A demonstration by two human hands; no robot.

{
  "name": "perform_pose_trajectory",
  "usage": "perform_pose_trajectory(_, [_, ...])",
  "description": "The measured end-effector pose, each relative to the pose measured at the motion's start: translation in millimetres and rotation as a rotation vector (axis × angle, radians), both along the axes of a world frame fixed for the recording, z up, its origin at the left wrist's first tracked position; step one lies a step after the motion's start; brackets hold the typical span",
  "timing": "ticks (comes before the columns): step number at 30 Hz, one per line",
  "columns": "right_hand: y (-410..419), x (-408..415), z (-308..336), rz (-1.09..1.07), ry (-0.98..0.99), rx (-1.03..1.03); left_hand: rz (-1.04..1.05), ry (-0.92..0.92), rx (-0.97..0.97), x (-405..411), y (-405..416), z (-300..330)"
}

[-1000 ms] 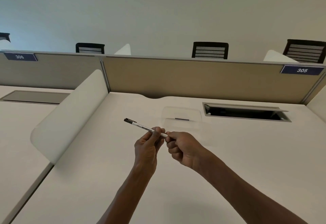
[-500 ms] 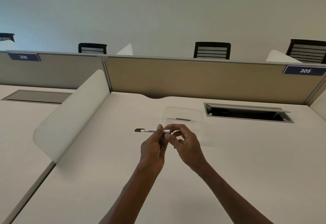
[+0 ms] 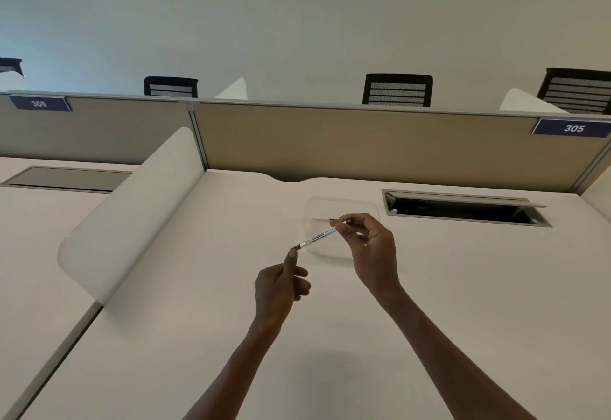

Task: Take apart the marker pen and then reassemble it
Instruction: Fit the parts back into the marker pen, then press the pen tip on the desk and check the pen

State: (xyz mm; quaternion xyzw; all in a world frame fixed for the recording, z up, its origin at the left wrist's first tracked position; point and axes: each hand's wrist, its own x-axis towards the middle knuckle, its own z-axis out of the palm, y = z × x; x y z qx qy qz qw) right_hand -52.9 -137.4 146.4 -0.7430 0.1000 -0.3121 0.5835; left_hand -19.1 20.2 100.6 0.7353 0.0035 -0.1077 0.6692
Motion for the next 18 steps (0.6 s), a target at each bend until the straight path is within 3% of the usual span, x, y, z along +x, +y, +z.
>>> perform_pose_trajectory(6, [-2,-4,3,-0.034,0.010,-0.028,0.027,-0.247,0.215,21,11,-60])
perform_pose_trajectory(9, [-1,-7,6,-0.036,0.008,-0.047,-0.078,-0.362,0.482,29,13,-88])
perform_pose_trajectory(18, [3,-17,22,0.019,-0.061,-0.030,-0.363,-0.402,0.890,41,27,-151])
